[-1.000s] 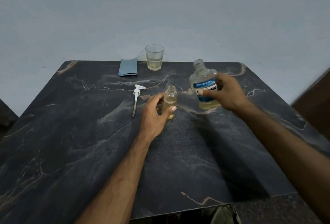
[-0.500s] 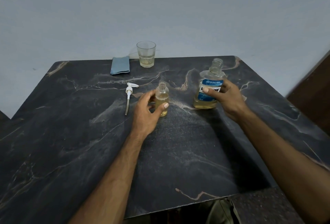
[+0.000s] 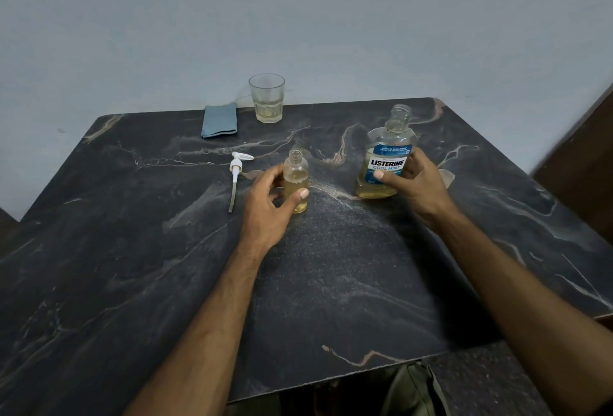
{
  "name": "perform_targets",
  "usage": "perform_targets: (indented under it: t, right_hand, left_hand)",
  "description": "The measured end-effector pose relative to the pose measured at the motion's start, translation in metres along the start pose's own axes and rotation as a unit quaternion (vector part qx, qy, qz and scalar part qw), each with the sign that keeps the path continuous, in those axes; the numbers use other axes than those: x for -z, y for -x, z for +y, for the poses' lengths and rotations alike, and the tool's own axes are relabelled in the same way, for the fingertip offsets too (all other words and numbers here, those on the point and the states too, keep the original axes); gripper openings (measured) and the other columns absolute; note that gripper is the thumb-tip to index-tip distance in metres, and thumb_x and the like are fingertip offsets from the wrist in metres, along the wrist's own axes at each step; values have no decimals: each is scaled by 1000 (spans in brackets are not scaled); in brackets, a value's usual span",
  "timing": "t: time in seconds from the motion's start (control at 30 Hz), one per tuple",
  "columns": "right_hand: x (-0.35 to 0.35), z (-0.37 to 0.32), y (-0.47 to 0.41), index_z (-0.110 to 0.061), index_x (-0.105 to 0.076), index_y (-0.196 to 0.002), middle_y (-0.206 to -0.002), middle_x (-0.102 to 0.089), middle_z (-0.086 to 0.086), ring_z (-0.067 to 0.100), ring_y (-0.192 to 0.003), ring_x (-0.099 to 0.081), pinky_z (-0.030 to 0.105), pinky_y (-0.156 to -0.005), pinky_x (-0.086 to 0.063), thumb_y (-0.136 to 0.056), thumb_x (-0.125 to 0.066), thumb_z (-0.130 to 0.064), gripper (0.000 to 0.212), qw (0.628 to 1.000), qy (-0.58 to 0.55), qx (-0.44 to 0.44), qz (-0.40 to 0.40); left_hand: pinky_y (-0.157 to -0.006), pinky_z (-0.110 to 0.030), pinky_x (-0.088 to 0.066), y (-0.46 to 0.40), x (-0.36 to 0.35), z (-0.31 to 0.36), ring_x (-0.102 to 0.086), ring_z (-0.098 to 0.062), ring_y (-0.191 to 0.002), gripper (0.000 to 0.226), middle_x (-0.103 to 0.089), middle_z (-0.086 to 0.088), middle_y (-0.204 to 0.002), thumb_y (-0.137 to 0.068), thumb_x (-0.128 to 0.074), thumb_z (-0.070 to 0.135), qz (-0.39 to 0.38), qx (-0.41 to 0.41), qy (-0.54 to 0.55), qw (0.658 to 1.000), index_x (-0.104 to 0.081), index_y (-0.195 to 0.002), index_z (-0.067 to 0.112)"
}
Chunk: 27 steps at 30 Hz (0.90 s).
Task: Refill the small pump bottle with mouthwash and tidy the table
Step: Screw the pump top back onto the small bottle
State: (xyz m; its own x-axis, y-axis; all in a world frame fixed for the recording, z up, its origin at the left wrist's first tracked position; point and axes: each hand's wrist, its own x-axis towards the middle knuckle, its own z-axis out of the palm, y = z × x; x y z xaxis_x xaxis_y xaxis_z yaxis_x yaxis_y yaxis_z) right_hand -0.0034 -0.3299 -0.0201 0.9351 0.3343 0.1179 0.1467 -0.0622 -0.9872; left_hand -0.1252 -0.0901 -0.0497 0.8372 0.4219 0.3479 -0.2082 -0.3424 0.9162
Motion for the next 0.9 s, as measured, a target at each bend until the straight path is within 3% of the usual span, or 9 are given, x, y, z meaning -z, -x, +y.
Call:
perform_targets:
  t: [0.13,0.23,0.3,0.4,0.5,0.63,0.73,0.9]
  right_hand:
    - [-2,4,22,-20,-40,-142,-137,-54,4,12,-126,-54,28,-104,-46,-72,-85,-20,83,995,43,19,90]
    - [-10,10,45,-28,-49,-123,-114,-60,0,7,-107,-59,24,-94,-50,-78,-83,-30,57,979,73,52,181]
    - [-19,12,55,-35,-50,-107,-98,-59,-4,2,-90,-59,21,-85,-51,-81,-80,-33,40,974,78,70,201]
    - [-32,14,63,-33,-50,-97,-86,-58,-8,-6,-75,-55,10,-72,-46,-84,-78,-25,31,977,90,92,172]
    - [-53,15,65,-32,-52,-95,-85,-60,-7,-6,-74,-57,9,-70,-46,-84,-77,-20,30,982,108,99,119]
    - [-85,11,56,-26,-52,-114,-102,-59,-2,4,-95,-59,17,-81,-50,-81,-80,-26,43,983,138,107,49]
    - [-105,8,46,-25,-43,-132,-119,-54,-3,6,-110,-54,19,-92,-47,-79,-80,-36,66,976,184,115,9]
    - [-126,6,35,-21,-41,-136,-127,-53,1,8,-115,-53,25,-97,-48,-75,-83,-37,75,976,177,128,-15]
  left_hand:
    - [-84,-8,-48,-1,0,-3,-60,-2,-108,50,-63,4,-120,-80,-77,17,0,2,5,1000,-57,-126,15]
    - [-83,-8,-48,0,0,-1,-61,0,-106,51,-64,5,-119,-80,-78,23,-1,-1,14,1000,-58,-125,15]
    - [-83,-8,-48,0,-1,0,-61,4,-105,45,-65,11,-116,-81,-76,30,-2,0,20,1000,-59,-122,20]
    - [-80,-4,-44,2,0,3,-58,14,-100,43,-62,20,-110,-82,-65,47,2,2,21,1000,-59,-118,25]
    - [-79,-2,-42,0,0,2,-58,5,-104,50,-64,6,-115,-87,-57,48,10,-1,7,1000,-61,-123,12]
    - [-74,-4,-44,-1,-1,1,-61,9,-96,30,-67,3,-110,-98,-53,29,21,-7,22,1000,-62,-119,10]
    - [-74,-9,-47,-1,-1,2,-63,5,-94,34,-67,1,-107,-97,-50,32,26,-8,44,999,-62,-117,7]
    - [-74,-10,-47,-2,-1,2,-62,4,-93,39,-67,-1,-107,-96,-46,35,31,-11,52,998,-62,-116,7]
